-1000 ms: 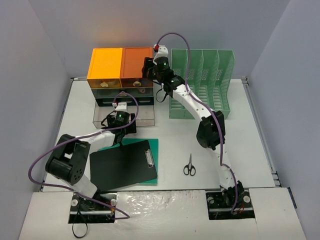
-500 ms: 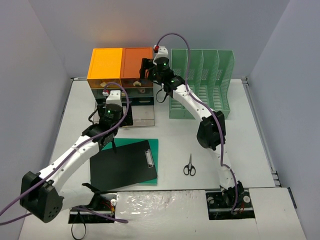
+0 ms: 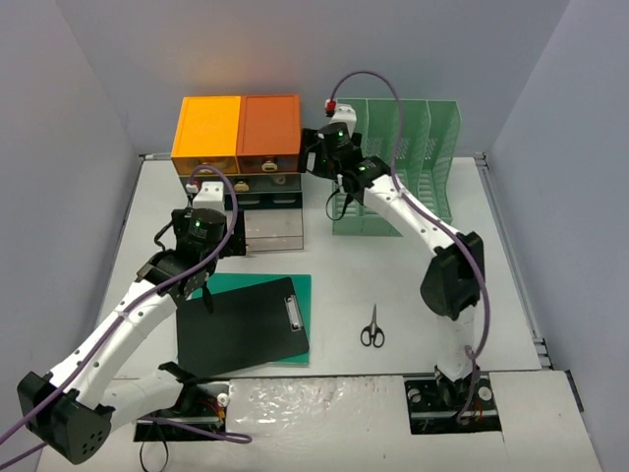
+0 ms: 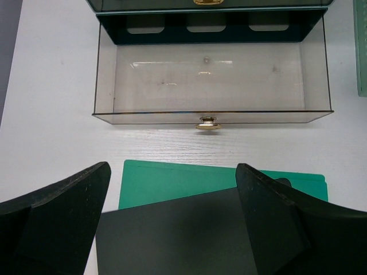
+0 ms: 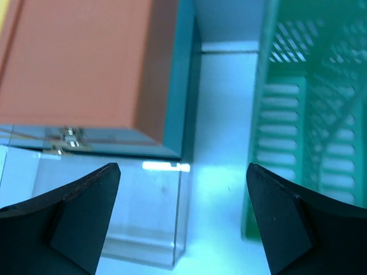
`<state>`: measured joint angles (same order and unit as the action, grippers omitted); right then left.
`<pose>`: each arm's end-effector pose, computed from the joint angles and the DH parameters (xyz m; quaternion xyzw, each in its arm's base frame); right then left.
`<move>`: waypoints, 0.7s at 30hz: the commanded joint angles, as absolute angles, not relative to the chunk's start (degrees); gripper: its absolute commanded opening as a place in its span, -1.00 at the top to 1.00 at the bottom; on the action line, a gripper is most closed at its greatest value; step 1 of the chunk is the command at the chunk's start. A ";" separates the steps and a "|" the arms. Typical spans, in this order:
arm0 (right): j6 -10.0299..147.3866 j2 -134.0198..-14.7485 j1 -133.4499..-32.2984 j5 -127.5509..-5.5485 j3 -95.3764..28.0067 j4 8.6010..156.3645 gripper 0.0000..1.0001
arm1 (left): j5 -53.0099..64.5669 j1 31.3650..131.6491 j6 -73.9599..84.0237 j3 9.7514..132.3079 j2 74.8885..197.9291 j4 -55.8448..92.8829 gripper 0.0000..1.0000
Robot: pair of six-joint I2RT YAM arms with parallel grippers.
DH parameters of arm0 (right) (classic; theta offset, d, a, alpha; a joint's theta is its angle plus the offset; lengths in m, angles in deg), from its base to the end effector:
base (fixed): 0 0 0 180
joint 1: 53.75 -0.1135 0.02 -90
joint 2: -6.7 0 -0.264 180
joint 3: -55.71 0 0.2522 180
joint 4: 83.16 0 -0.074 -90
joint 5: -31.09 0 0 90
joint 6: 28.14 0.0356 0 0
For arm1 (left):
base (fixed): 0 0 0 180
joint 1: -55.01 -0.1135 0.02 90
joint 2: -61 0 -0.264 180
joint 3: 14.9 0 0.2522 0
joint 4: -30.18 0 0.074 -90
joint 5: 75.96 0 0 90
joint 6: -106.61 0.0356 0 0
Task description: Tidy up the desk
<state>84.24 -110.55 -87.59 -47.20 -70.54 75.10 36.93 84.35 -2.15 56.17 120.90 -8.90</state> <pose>0.4161 0.2703 0.3636 -0.0142 0.7796 0.2223 0.5853 0.2068 -0.1003 0.3408 -0.0245 0.8456 -0.0507 0.5309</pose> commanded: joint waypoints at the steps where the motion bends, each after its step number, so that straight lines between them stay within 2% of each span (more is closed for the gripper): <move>1: 90.01 -95.16 -87.76 -42.71 -61.75 66.48 -0.77 | 39.10 84.41 -1.04 61.32 121.00 -9.77 -0.77; 6: 97.56 -84.24 -87.83 -44.51 -43.93 58.10 -0.71 | 38.98 84.45 -0.79 61.53 121.18 -8.90 -0.77; 12: 106.34 -76.73 -88.14 -47.22 -23.65 57.88 -0.60 | 37.82 84.53 -0.79 61.69 122.50 -8.07 -0.77; 21: 112.65 -76.45 -94.35 -46.86 -8.61 62.86 -0.48 | 36.76 84.63 0.00 62.49 124.24 -7.75 -0.77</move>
<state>107.28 -78.02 -92.80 -47.30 -12.62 59.06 36.94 84.35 -1.41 58.38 124.02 -10.15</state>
